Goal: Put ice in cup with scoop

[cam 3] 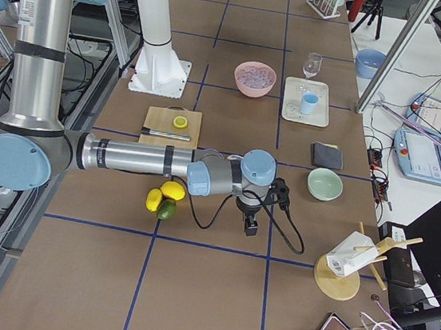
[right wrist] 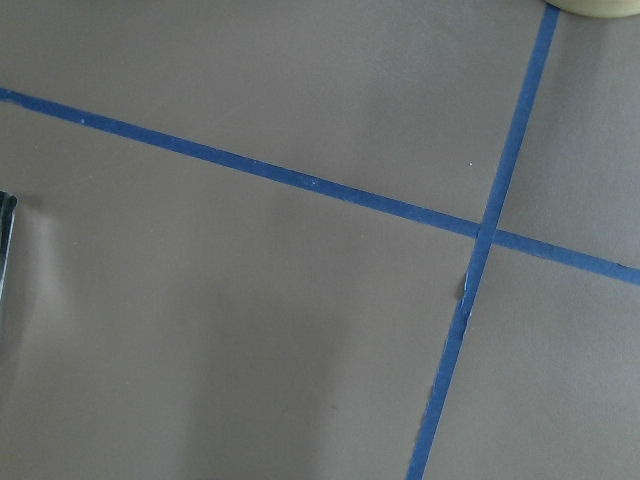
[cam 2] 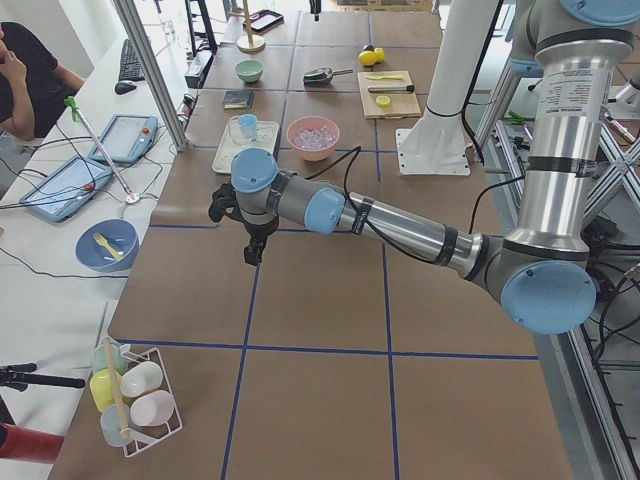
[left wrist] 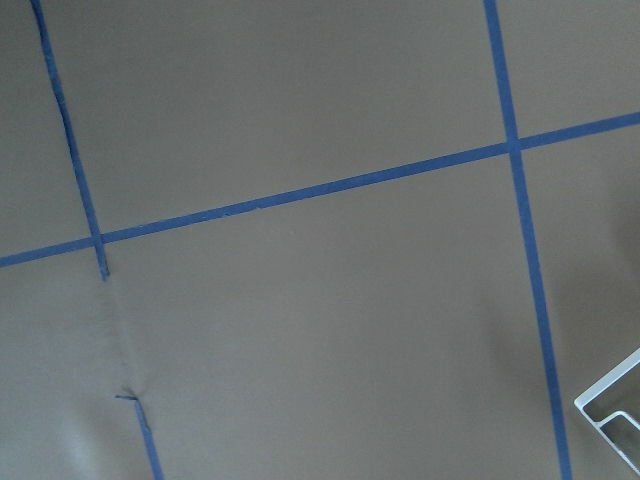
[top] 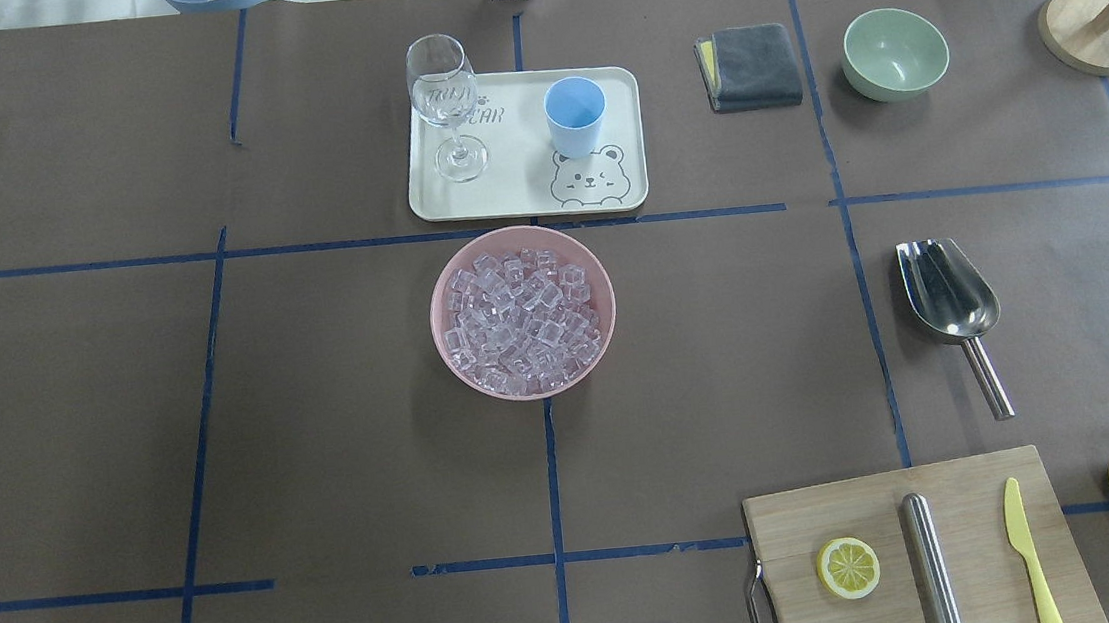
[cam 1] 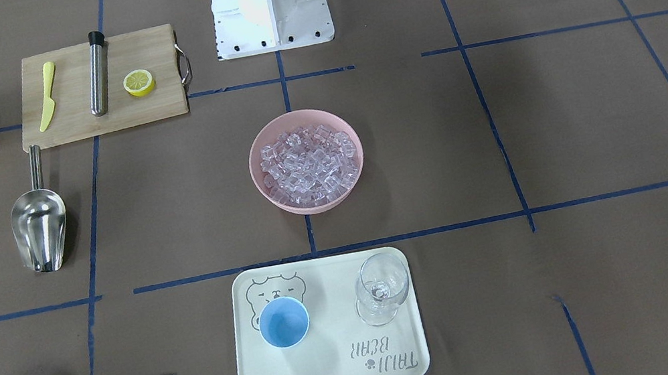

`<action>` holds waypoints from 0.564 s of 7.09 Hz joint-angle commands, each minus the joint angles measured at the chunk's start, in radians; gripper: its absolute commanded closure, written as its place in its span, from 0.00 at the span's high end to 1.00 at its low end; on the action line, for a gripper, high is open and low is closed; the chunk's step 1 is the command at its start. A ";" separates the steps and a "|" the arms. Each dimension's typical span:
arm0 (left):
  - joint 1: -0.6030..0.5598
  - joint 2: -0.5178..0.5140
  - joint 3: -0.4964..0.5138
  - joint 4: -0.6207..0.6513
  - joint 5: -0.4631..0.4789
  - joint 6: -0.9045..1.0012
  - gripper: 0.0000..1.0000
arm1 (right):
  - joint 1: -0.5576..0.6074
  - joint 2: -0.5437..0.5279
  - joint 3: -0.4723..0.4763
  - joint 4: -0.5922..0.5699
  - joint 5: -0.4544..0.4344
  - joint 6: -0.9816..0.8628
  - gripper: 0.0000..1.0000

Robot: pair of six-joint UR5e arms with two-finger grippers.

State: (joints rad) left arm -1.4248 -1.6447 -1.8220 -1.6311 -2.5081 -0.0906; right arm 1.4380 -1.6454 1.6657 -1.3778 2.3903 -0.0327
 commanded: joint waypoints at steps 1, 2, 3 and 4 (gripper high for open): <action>0.078 -0.003 -0.005 -0.124 -0.006 0.003 1.00 | -0.001 -0.013 -0.003 0.017 -0.002 0.002 1.00; 0.142 -0.001 0.001 -0.216 -0.006 0.003 1.00 | -0.010 -0.013 -0.006 0.017 0.000 0.005 1.00; 0.218 -0.003 0.001 -0.351 -0.006 0.002 1.00 | -0.017 -0.011 0.000 0.019 0.000 0.022 1.00; 0.290 -0.004 0.015 -0.528 0.000 0.003 1.00 | -0.054 -0.011 0.005 0.020 -0.002 0.025 1.00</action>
State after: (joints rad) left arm -1.2226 -1.6474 -1.8183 -1.9663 -2.5129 -0.0883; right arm 1.4148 -1.6570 1.6655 -1.3594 2.3895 -0.0157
